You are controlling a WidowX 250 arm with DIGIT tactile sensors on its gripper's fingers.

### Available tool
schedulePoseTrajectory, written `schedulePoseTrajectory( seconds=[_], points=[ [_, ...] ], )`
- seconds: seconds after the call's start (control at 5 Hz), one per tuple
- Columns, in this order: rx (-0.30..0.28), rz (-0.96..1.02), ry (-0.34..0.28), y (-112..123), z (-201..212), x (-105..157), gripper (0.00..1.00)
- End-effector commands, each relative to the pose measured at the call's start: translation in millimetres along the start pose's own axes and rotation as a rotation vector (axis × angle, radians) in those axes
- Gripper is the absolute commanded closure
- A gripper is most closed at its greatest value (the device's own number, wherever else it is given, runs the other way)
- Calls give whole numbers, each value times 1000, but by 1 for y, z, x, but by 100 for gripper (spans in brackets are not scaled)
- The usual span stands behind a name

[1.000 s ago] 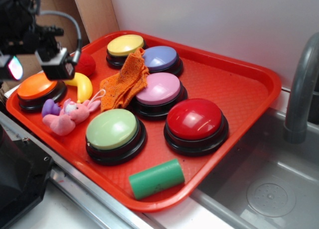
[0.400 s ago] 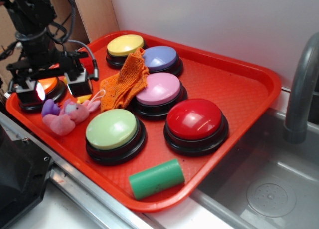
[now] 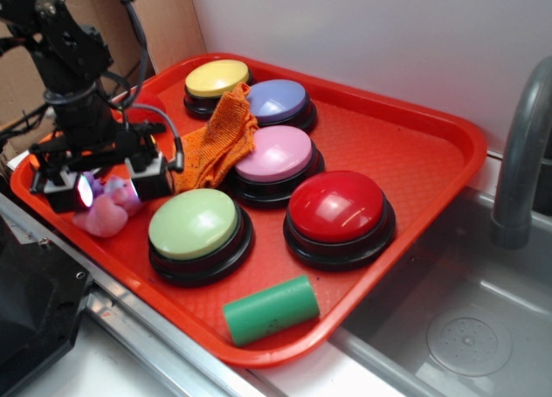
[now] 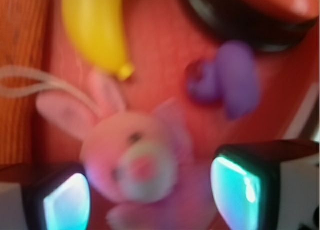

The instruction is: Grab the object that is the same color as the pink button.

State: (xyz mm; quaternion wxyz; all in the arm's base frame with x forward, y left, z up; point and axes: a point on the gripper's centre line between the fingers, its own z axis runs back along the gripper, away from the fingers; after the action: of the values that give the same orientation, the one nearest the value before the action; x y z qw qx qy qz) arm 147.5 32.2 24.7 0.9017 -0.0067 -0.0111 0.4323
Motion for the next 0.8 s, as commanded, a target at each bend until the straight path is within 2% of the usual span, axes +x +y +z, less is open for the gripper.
schedulePoseTrajectory(
  seconds=[0.0, 0.2, 0.6],
  points=[
    [-27, -1, -3, 1, -7, -1, 0],
    [-28, 22, -26, 2, -6, 2, 100],
    [-9, -11, -69, 0, 6, 16, 100]
  ],
)
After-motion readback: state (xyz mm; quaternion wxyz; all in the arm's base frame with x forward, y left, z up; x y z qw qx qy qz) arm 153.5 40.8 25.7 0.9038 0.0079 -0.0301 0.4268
